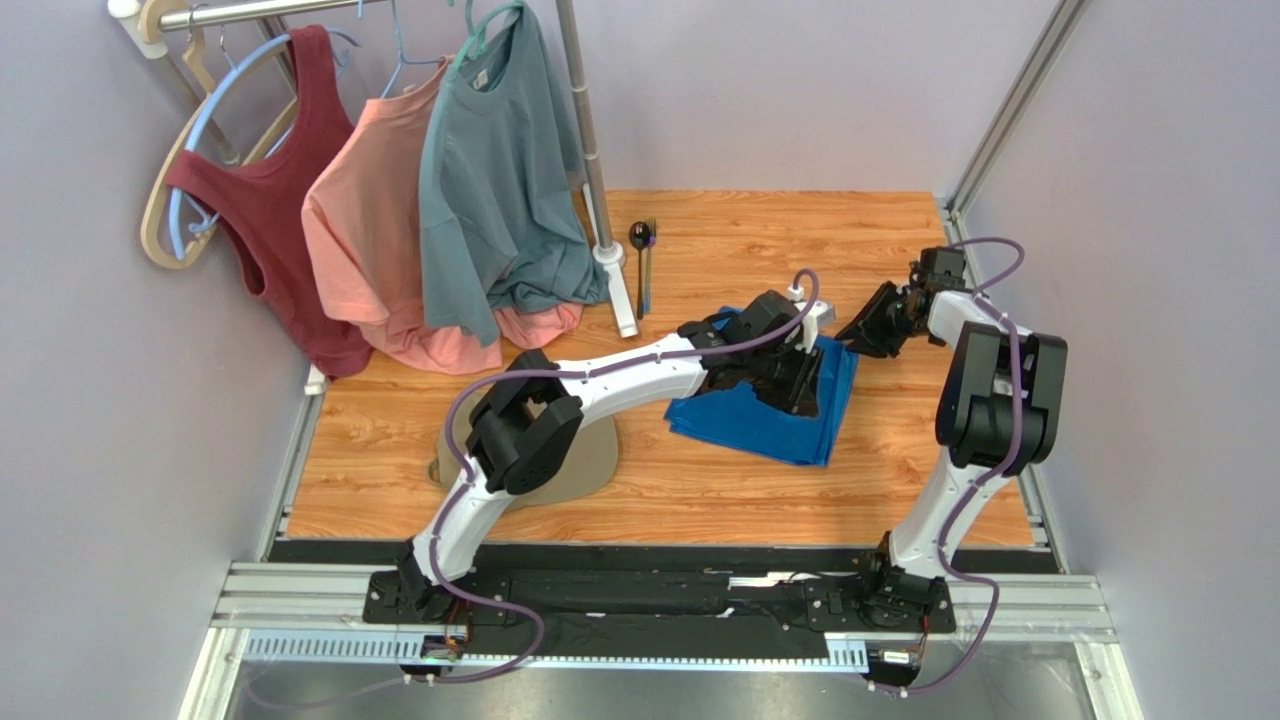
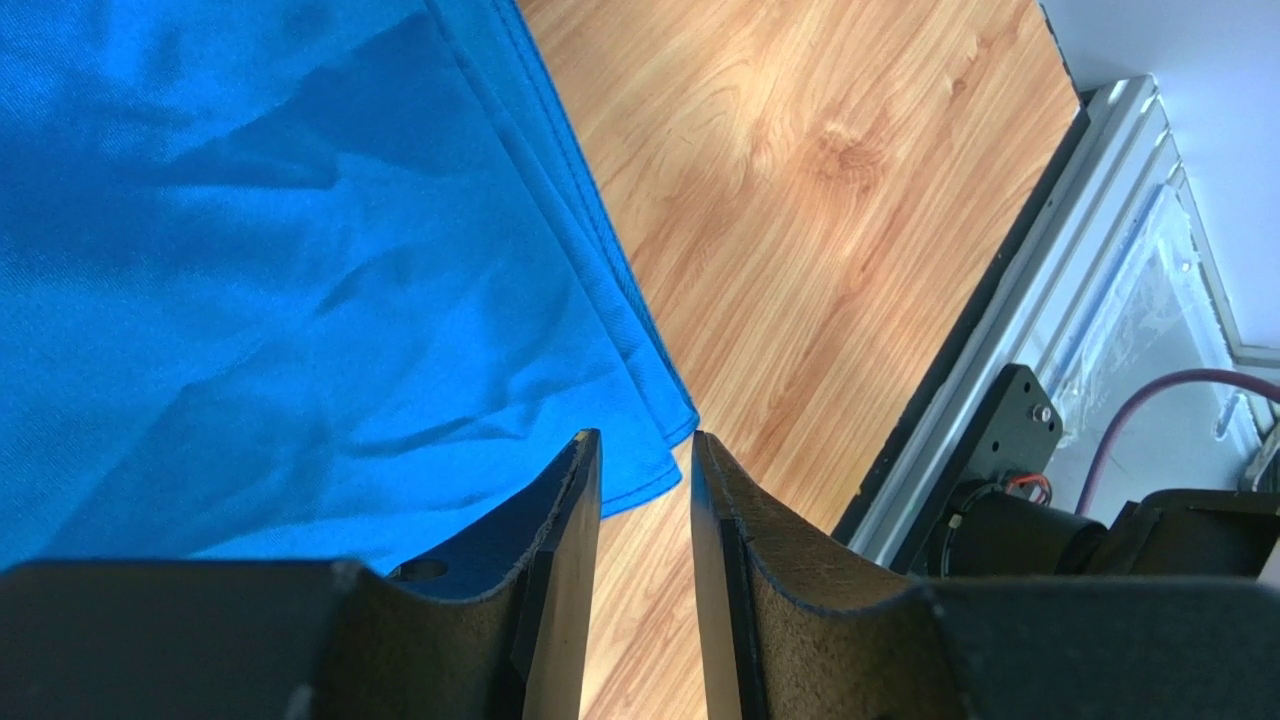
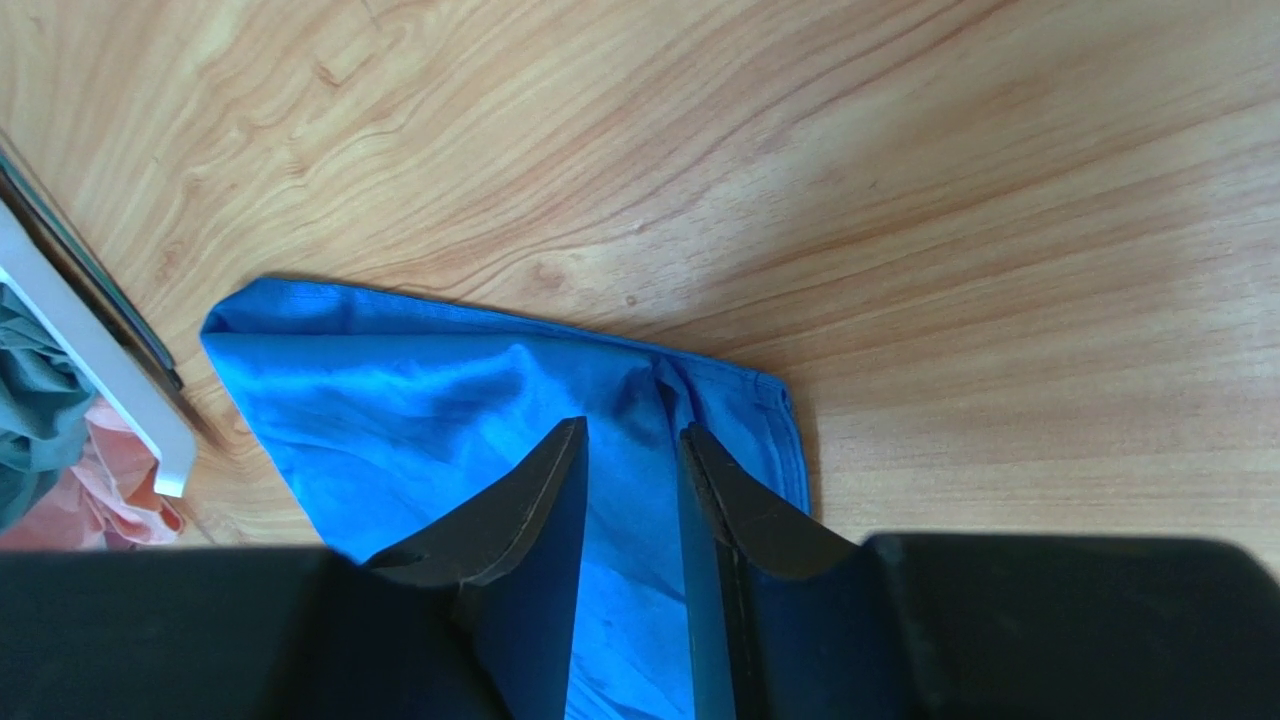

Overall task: Fold the napkin into a case and place the utensils inside
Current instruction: Smooth out the lower triangle-folded napkin at the center of the board.

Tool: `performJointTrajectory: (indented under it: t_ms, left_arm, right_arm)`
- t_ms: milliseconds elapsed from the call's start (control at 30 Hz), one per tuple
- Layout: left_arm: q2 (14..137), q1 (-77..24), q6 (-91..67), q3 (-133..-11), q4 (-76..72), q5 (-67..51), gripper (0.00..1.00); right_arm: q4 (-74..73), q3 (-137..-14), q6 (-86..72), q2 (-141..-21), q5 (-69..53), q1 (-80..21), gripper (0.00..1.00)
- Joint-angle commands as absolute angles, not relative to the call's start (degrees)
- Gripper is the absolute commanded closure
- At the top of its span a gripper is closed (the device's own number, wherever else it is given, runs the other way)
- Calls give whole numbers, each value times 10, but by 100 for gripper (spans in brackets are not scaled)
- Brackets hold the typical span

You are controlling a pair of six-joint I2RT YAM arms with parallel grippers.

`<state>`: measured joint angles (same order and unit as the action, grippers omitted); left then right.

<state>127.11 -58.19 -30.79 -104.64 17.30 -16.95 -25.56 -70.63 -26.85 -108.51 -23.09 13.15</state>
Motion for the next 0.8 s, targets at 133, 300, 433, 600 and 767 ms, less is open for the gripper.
performJointTrajectory:
  t_ms: [133,300,433,600,767]
  left_arm:
    - [1230,-577,-308,-1037,175,-189,66]
    - [1223,-577,-310,-1015,174,-196,67]
    - [1228,-577,-305,-1009,174,-192,52]
    - [1247,-591,-292,-1042,188,-160,30]
    - [1288,-629,-268,-1104,240,-55,34]
  right_arm:
    - [-239,-744,-242,-1111,-222,115,67]
    - [-252,-764,-234,-1121,-204,108,64]
    - [-266,-766,-225,-1124,-183,105,64]
    - [-281,-764,-214,-1114,-155,99,62]
    - [-295,-776,-207,-1121,-144,98,63]
